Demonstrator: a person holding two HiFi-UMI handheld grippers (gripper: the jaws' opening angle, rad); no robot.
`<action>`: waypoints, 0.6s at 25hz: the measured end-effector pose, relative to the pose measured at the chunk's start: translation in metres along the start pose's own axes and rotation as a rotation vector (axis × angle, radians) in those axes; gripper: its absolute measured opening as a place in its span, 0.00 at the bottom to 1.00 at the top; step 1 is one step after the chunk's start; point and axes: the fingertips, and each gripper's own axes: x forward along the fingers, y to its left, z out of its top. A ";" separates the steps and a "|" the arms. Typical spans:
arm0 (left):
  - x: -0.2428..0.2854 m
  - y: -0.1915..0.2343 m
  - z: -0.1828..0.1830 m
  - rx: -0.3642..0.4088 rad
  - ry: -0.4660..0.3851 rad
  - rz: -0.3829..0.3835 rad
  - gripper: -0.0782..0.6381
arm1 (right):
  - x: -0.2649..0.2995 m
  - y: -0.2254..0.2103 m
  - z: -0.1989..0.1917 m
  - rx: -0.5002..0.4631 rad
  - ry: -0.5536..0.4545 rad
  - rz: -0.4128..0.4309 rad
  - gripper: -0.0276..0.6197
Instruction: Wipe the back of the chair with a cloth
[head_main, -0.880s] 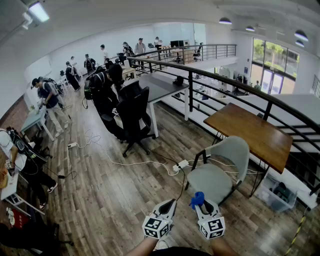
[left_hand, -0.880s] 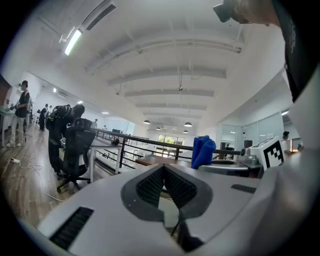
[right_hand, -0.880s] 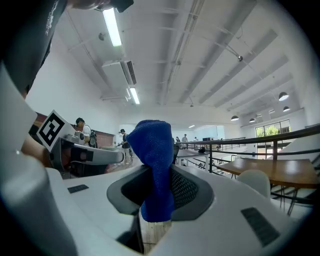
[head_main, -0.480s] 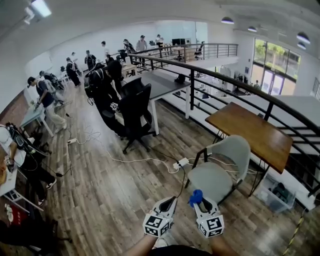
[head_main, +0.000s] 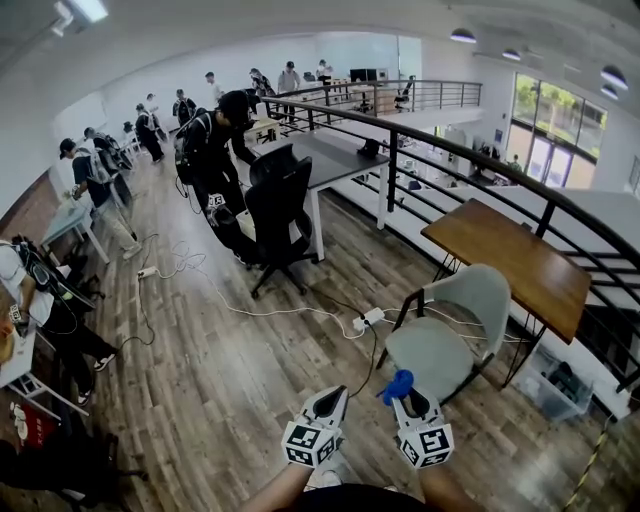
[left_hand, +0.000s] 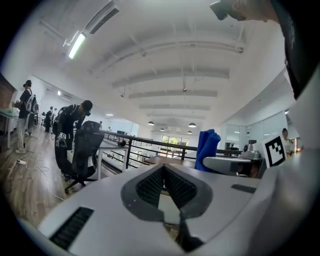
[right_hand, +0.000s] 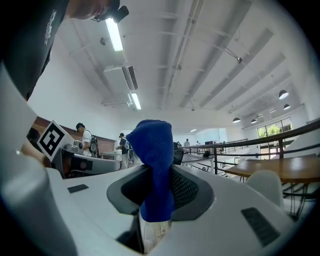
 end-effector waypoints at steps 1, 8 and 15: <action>-0.002 0.004 -0.001 -0.001 0.001 -0.001 0.12 | 0.004 0.004 -0.001 0.001 -0.001 0.002 0.20; -0.009 0.027 -0.009 0.010 0.016 -0.039 0.12 | 0.022 0.034 -0.008 -0.014 0.023 0.003 0.20; -0.012 0.037 -0.015 0.000 0.040 -0.065 0.12 | 0.027 0.042 -0.015 0.028 0.047 -0.009 0.20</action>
